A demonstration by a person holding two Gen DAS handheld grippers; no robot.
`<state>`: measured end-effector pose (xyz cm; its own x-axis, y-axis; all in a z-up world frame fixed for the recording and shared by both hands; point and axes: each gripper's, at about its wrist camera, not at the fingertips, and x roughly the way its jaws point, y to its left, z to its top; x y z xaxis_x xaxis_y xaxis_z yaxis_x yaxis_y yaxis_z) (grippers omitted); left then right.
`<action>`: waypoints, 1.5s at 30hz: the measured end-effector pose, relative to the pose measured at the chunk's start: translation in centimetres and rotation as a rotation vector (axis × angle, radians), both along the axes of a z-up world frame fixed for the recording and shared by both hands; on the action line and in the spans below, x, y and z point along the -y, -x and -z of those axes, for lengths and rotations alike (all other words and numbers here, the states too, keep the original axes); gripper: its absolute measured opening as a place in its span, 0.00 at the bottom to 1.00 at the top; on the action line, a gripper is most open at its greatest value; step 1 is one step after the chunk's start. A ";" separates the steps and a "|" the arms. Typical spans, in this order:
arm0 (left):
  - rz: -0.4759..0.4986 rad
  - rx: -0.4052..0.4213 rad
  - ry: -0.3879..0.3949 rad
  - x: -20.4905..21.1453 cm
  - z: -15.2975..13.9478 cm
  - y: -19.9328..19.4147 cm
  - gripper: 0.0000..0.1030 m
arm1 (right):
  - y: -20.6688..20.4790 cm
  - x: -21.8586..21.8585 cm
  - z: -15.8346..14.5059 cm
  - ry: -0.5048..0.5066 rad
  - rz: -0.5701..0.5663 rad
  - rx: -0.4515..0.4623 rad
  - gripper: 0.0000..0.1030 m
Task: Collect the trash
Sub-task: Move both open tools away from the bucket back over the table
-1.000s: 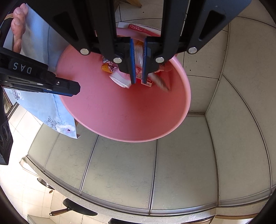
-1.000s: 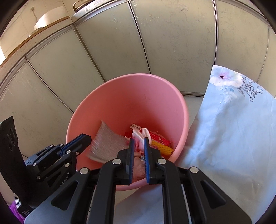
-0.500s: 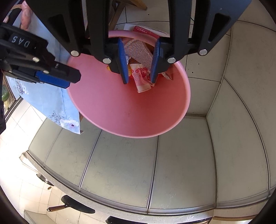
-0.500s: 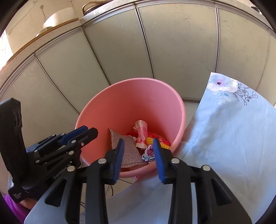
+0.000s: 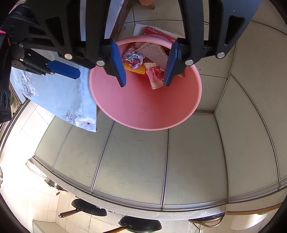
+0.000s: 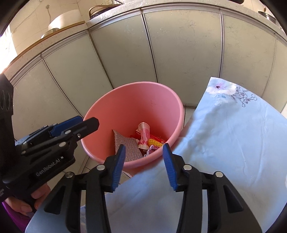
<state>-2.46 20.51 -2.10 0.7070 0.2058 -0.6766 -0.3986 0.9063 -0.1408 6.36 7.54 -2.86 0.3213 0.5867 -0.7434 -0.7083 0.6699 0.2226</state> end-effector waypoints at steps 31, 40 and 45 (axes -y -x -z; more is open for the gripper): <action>-0.027 0.041 -0.082 5.3 -3.8 2.1 0.53 | 3.9 4.9 -3.8 -0.013 0.065 0.186 0.44; -0.023 0.053 -0.085 7.6 -4.0 2.9 0.53 | 4.6 7.9 -3.9 -0.009 0.127 0.192 0.44; -0.024 0.049 -0.090 8.8 -4.0 3.5 0.53 | 5.2 9.4 -3.8 0.000 0.144 0.207 0.44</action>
<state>-5.93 11.75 1.89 0.7330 0.2818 -0.6191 -0.4151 0.9064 -0.0789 1.19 -1.82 0.95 0.5468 0.5236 -0.6534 -0.6358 0.7674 0.0829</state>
